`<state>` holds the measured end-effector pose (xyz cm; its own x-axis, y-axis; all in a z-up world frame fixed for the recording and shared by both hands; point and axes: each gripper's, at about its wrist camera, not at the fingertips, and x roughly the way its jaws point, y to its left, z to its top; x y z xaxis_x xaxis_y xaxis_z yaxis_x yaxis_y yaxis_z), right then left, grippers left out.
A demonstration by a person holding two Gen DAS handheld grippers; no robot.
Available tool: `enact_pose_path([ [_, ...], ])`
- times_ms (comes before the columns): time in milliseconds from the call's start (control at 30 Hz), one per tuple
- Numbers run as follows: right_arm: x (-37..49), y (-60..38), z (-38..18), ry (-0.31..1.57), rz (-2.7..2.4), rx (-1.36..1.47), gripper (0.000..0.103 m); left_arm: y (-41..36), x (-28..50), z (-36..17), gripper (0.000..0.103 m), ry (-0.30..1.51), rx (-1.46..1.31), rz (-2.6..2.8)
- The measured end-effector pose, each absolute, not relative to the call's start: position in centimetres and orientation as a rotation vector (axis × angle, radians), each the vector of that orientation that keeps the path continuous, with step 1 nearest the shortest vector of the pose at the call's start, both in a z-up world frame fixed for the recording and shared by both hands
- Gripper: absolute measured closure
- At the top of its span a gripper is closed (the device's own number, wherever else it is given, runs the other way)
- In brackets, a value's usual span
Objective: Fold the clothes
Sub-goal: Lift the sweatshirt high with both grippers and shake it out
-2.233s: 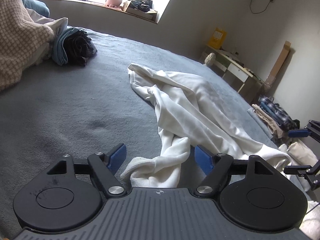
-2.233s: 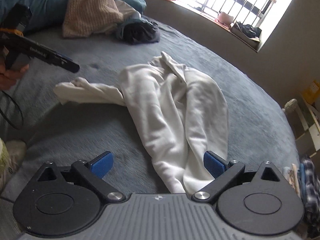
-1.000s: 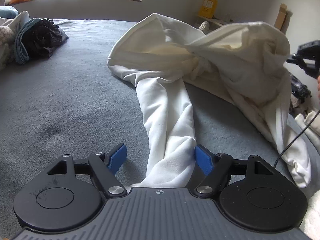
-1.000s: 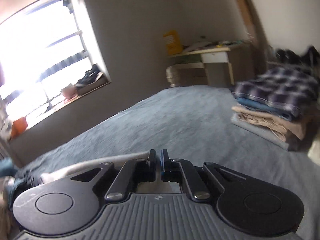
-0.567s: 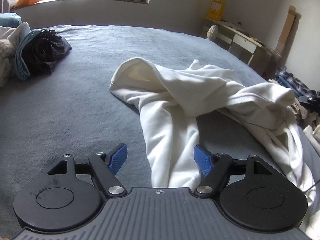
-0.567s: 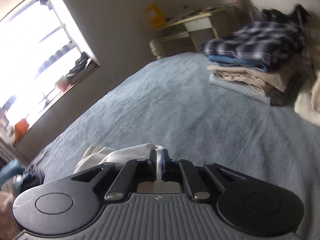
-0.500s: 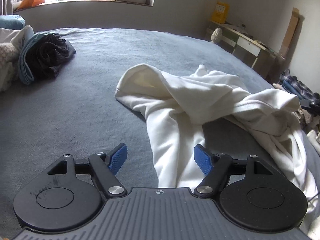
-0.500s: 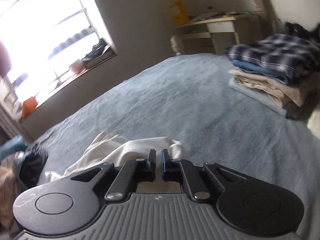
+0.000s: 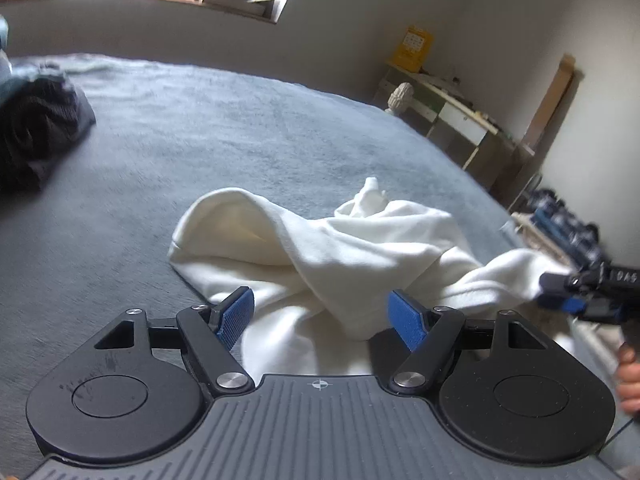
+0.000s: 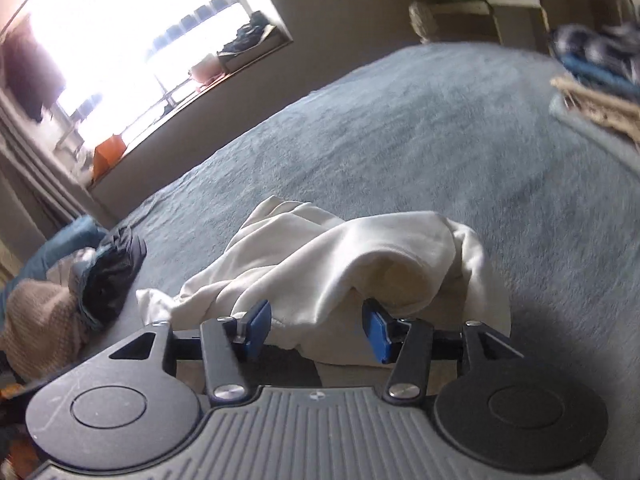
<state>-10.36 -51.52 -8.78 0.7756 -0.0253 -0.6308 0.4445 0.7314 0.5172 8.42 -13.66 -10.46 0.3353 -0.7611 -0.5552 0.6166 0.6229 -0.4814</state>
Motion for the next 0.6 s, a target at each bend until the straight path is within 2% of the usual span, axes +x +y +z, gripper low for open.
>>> enact_pose_path([
  [100, -11.1, -53.9, -10.6, 0.613, -0.295, 0.918, 0.039, -14.6, 10.1, -11.5, 0.029, 0.914, -0.309, -0.922],
  [200, -11.4, -55.2, -12.2, 0.609, -0.325, 1.034, 0.039, -16.1, 11.2, -12.5, 0.033, 0.955, -0.328, -0.914],
  [300, -12.3, -56.2, -13.2, 0.583, -0.343, 1.156, 0.039, -17.1, 12.3, -13.5, 0.047, 1.012, -0.374, -0.902],
  [467, -14.4, -56.5, -14.5, 0.527, -0.321, 1.387, 0.037, -17.9, 13.4, -14.4, 0.055, 1.036, -0.448, -0.892],
  [600, -12.9, -56.1, -15.7, 0.565, -0.276, 1.413, 0.035, -18.0, 13.8, -14.7, 0.069, 1.027, -0.495, -0.873],
])
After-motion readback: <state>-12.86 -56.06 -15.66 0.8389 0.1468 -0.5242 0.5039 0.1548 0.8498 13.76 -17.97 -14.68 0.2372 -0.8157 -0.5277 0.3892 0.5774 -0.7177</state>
